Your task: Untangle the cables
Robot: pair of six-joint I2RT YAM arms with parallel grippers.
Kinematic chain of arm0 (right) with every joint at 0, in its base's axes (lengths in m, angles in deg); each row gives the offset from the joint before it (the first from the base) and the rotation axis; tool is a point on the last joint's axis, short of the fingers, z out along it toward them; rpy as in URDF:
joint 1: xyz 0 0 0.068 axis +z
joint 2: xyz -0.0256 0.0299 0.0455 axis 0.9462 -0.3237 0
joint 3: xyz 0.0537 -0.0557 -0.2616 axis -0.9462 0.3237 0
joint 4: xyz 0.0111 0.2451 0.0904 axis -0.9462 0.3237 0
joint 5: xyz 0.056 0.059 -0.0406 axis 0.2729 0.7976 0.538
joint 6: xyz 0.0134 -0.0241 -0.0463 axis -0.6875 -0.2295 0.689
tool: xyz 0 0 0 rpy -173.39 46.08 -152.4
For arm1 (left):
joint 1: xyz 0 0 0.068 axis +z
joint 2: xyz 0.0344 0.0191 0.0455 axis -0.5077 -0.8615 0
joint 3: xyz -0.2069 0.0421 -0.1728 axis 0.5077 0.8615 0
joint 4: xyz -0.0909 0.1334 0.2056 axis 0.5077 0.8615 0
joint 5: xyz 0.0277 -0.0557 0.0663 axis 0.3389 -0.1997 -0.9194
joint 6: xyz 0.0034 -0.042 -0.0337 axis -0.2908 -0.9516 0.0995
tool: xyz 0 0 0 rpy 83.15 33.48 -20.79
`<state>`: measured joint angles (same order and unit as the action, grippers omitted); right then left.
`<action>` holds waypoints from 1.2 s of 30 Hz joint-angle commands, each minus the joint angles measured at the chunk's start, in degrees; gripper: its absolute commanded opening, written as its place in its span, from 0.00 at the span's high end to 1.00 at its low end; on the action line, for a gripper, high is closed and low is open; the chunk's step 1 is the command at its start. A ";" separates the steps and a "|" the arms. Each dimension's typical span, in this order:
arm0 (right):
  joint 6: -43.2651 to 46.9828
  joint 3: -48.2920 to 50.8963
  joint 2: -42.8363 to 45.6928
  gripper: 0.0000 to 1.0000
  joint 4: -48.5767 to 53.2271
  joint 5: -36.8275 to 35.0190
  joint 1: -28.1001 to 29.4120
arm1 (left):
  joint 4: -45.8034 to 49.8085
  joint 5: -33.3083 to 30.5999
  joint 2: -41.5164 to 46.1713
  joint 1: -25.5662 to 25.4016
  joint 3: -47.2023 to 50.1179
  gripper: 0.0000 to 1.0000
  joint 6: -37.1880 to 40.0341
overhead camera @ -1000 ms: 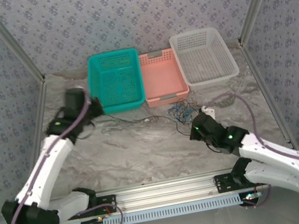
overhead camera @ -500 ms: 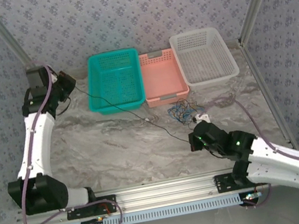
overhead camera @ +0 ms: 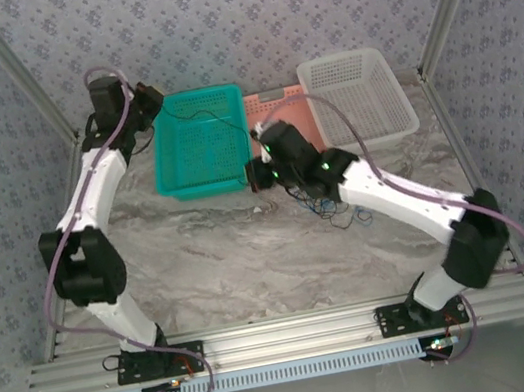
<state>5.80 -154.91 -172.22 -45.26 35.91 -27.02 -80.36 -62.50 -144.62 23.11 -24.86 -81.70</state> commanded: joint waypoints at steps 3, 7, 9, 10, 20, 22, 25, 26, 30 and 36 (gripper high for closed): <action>2.78 -14.44 -14.23 1.00 0.39 8.94 -3.97 | -1.47 0.38 -9.35 0.11 -9.95 1.00 1.60; 1.96 -26.76 -26.42 1.00 4.49 12.05 -6.12 | 2.47 0.05 -15.79 -0.08 -15.41 0.86 3.72; 2.43 -30.57 -30.01 1.00 6.84 11.46 -6.02 | 5.02 -1.99 -16.43 -0.48 -15.82 0.38 5.34; 2.58 -30.57 -30.28 0.90 6.78 10.27 -5.91 | 6.08 -4.09 -15.83 -1.04 -15.74 0.25 6.85; 1.46 -12.61 -13.06 0.52 2.41 -0.52 -4.02 | 10.91 -15.91 -1.09 -6.65 -5.85 0.02 13.67; 0.54 -6.87 -7.52 0.52 1.74 -2.75 -3.94 | 14.19 -18.20 2.92 -8.27 -3.86 0.03 13.58; -2.71 2.84 2.15 0.52 2.02 -6.76 -4.18 | 16.86 -19.45 10.90 -11.32 2.22 0.05 13.50; -4.10 6.31 5.57 0.53 2.84 -8.10 -4.43 | 17.79 -19.69 13.97 -12.97 4.86 0.06 13.93; -9.47 18.83 17.64 0.55 7.87 -13.60 -5.22 | 21.33 -20.07 24.52 -21.54 15.89 0.12 13.27; -11.94 33.25 29.79 0.44 8.51 -10.75 -10.33 | 18.93 -24.64 39.92 -40.12 40.15 0.23 1.45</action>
<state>-3.58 -125.56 -144.31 -38.77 25.49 -35.13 -63.64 -82.92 -108.22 -11.59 7.84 -73.27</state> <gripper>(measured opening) 0.550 0.789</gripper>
